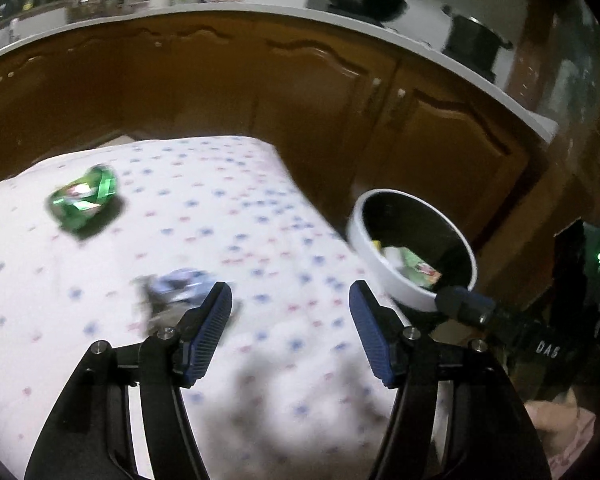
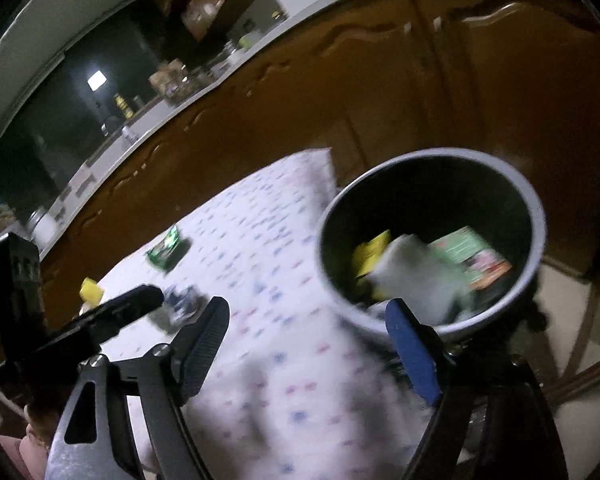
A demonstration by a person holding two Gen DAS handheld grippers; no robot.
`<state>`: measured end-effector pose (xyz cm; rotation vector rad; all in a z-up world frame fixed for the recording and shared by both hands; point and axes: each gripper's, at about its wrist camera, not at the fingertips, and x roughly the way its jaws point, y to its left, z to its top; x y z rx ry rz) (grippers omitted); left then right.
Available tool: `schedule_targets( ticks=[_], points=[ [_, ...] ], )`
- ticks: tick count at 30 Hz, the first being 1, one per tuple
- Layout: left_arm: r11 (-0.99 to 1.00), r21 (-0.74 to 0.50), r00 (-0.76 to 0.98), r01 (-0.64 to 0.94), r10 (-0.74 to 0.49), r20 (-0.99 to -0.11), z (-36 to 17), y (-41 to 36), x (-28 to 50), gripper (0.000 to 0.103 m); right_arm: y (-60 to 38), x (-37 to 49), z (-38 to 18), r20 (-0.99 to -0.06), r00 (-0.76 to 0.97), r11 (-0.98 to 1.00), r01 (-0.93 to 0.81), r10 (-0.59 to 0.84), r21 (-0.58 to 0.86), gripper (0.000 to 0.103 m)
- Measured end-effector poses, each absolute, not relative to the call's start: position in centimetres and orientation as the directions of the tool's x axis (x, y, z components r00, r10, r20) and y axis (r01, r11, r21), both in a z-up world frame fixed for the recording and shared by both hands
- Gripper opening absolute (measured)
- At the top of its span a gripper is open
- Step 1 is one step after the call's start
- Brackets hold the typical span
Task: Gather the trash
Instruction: 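Move both open tools back toward the green can and crumpled paper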
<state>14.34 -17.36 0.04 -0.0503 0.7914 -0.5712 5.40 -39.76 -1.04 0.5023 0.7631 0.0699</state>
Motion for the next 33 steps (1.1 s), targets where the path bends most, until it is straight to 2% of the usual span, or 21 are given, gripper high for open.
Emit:
schedule_targets(
  ticks=[13,29,33],
  points=[
    [0.919,-0.3,0.606,0.256,-0.394,-0.691,-2.7,-7.3,15.9,0.063,-31.5,7.9,-3.8,-0.68,0.634,0.874,0.013,0.369,0.486,0.082],
    [0.949,-0.313,0.602,0.033,-0.269,-0.752,-4.0,-2.2,21.1,0.07,-26.9,13.1,-4.6,-0.653,0.614,0.828,-0.002,0.444,0.561,0.082],
    [0.93,-0.365,0.592,-0.037,-0.274,-0.758,-4.3,-0.7,23.7,0.07,-26.7,14.3,-5.0,-0.655,0.608,0.815,0.022,0.449,0.579,0.082]
  ],
)
